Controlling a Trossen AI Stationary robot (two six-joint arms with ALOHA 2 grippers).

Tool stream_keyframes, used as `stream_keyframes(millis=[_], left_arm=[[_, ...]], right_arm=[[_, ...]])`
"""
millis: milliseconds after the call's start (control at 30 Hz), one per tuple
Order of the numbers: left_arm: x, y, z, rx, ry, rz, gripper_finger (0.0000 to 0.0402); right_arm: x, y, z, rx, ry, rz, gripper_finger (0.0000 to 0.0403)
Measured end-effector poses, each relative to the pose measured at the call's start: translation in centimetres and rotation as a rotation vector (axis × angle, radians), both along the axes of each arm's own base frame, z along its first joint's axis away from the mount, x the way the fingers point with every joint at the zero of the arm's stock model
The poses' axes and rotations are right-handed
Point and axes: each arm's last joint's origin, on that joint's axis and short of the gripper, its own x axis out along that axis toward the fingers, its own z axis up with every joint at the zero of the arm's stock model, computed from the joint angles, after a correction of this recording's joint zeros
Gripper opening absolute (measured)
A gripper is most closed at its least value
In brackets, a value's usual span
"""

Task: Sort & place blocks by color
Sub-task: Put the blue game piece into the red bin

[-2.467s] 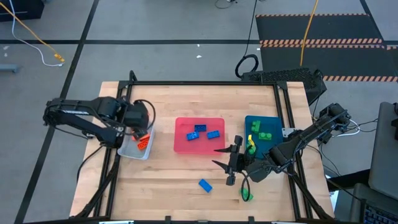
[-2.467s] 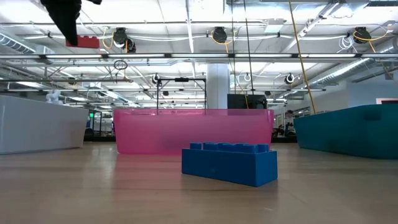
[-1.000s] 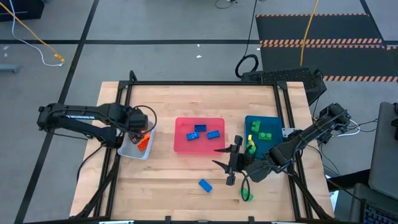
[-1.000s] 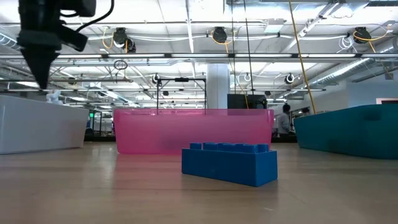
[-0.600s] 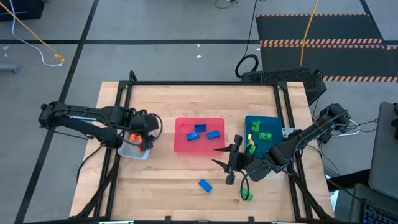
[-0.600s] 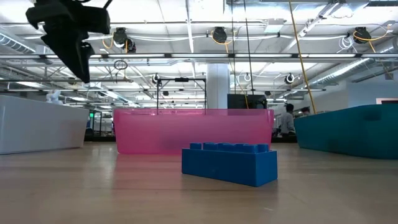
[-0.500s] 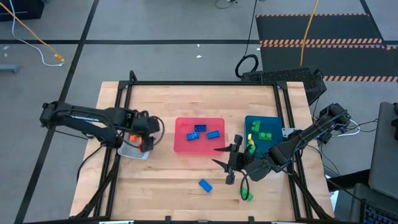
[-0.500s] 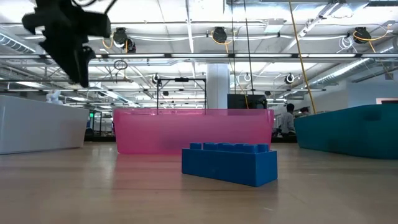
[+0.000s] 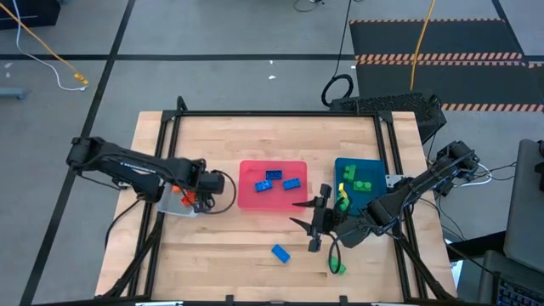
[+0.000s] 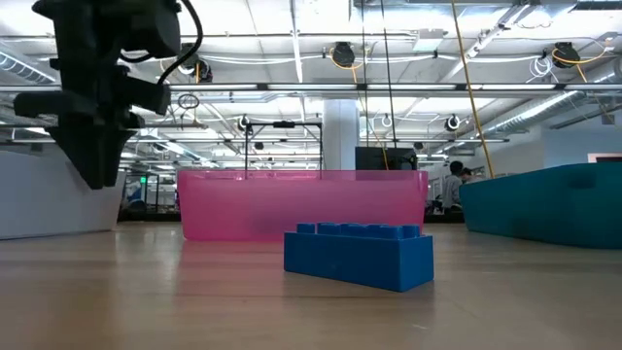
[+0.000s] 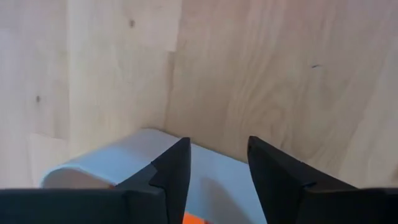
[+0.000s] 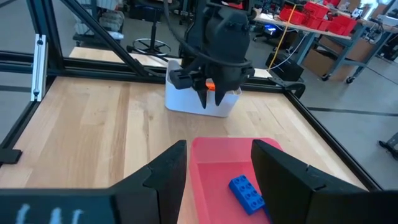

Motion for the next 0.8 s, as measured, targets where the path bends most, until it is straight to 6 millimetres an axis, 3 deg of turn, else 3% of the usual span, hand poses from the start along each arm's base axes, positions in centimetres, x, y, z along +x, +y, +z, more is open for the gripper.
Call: stream_keyframes(millis=[367, 567, 800], left_arm=[[-0.2, 1.9, 0.1, 0.084, 0.009, 0.146, 0.0152], [-0.1, 2.0, 0.3, 0.085, 0.008, 0.147, 0.0152], [0.8, 1.6, 2.7, 0.085, -0.044, 0.102, 0.0152]], right_arm=[[0.0, 0.0, 0.0, 0.009, -0.002, -0.003, 0.0176], [0.0, 0.0, 0.0, 0.007, -0.002, -0.002, 0.0176], [0.0, 0.0, 0.0, 0.000, 0.001, 0.001, 0.0176]])
